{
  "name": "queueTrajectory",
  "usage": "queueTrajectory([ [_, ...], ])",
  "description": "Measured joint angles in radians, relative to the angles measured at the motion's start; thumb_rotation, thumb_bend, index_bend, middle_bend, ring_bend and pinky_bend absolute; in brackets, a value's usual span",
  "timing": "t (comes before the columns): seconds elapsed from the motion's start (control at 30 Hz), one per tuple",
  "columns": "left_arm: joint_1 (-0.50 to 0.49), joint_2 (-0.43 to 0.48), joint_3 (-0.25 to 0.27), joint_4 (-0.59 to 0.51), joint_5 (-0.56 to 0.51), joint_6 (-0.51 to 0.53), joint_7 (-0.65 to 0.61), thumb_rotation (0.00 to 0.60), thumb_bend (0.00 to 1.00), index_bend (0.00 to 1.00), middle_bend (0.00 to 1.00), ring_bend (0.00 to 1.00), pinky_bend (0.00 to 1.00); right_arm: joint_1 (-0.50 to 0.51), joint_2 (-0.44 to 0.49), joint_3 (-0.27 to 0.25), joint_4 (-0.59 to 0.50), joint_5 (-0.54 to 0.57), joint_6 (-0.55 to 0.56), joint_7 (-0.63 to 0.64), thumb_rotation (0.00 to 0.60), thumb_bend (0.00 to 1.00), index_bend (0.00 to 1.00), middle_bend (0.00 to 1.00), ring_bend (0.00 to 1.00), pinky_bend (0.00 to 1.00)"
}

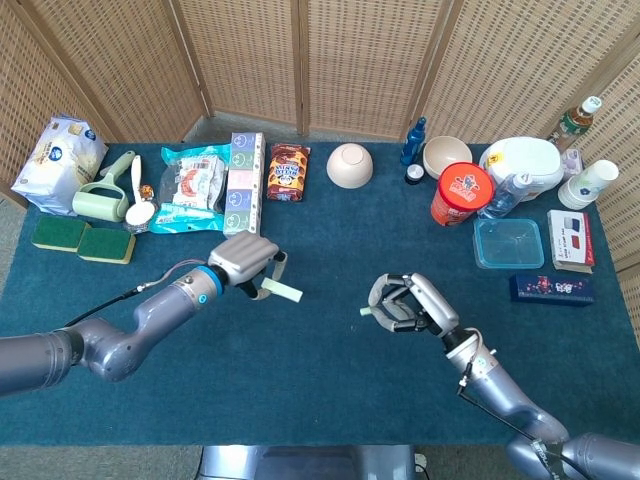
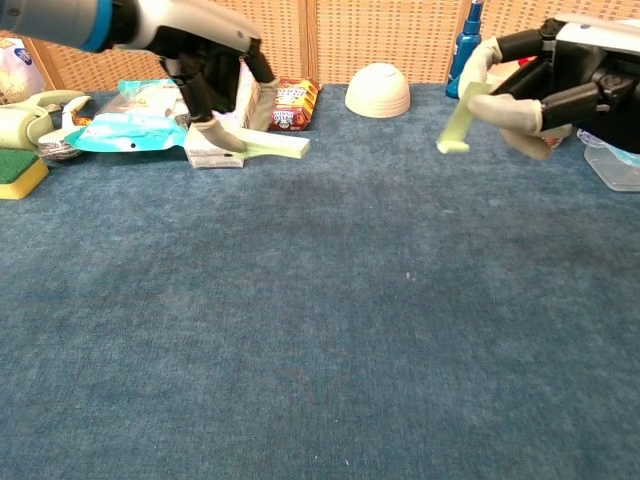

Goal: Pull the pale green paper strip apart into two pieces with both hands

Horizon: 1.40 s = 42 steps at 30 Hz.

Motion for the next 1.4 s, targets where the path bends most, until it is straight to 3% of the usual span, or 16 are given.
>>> queueTrajectory([
  [0.17, 0.073, 0.012, 0.019, -0.015, 0.050, 0.069, 0.000, 0.600, 0.45, 0.79, 1.00, 1.00, 1.00, -0.003, 0.018, -0.012, 0.014, 0.007, -0.024, -0.037, 0.600, 0.46, 0.34, 0.72, 0.69, 0.52],
  [0.23, 0.098, 0.015, 0.027, -0.019, 0.070, 0.086, -0.001, 0.600, 0.45, 0.79, 1.00, 1.00, 1.00, -0.003, 0.021, -0.017, 0.021, 0.010, -0.034, -0.052, 0.600, 0.46, 0.18, 0.61, 0.59, 0.42],
  [0.33, 0.134, 0.017, 0.036, -0.023, 0.096, 0.105, -0.006, 0.600, 0.45, 0.79, 1.00, 1.00, 1.00, -0.001, 0.026, -0.026, 0.032, 0.012, -0.056, -0.074, 0.600, 0.46, 0.04, 0.44, 0.44, 0.30],
  [0.4, 0.155, 0.017, 0.039, -0.025, 0.112, 0.114, -0.012, 0.600, 0.45, 0.78, 1.00, 1.00, 1.00, 0.000, 0.027, -0.031, 0.039, 0.015, -0.069, -0.092, 0.600, 0.46, 0.00, 0.36, 0.31, 0.23],
  [0.5, 0.177, 0.013, 0.039, -0.022, 0.136, 0.123, -0.016, 0.600, 0.45, 0.78, 1.00, 1.00, 1.00, 0.001, 0.027, -0.034, 0.044, 0.023, -0.081, -0.115, 0.600, 0.46, 0.00, 0.28, 0.17, 0.16],
  [0.6, 0.193, 0.004, 0.035, -0.015, 0.156, 0.130, -0.014, 0.600, 0.45, 0.78, 1.00, 1.00, 1.00, -0.001, 0.030, -0.034, 0.043, 0.032, -0.087, -0.127, 0.600, 0.46, 0.00, 0.22, 0.11, 0.14],
  [0.97, 0.216, -0.045, 0.009, 0.013, 0.187, 0.151, 0.033, 0.600, 0.41, 0.71, 1.00, 0.99, 1.00, -0.043, 0.062, -0.027, 0.027, 0.047, -0.043, -0.114, 0.600, 0.46, 0.00, 0.19, 0.06, 0.14],
  [1.17, 0.218, -0.078, 0.001, 0.029, 0.179, 0.166, 0.090, 0.600, 0.37, 0.59, 1.00, 0.89, 1.00, -0.056, 0.067, -0.022, 0.029, 0.044, -0.027, -0.086, 0.600, 0.46, 0.00, 0.19, 0.06, 0.14],
  [1.2, 0.219, -0.082, 0.000, 0.031, 0.177, 0.172, 0.099, 0.600, 0.35, 0.57, 0.98, 0.86, 0.97, -0.057, 0.067, -0.021, 0.030, 0.044, -0.026, -0.083, 0.600, 0.46, 0.00, 0.18, 0.06, 0.14],
  [1.33, 0.229, -0.093, 0.002, 0.039, 0.167, 0.200, 0.144, 0.600, 0.29, 0.49, 0.85, 0.65, 0.71, -0.063, 0.067, -0.017, 0.037, 0.044, -0.018, -0.072, 0.600, 0.46, 0.00, 0.17, 0.05, 0.14],
  [1.4, 0.235, -0.096, 0.006, 0.040, 0.148, 0.212, 0.173, 0.600, 0.27, 0.46, 0.80, 0.57, 0.63, -0.067, 0.067, -0.012, 0.039, 0.044, -0.011, -0.068, 0.600, 0.46, 0.00, 0.17, 0.05, 0.14],
])
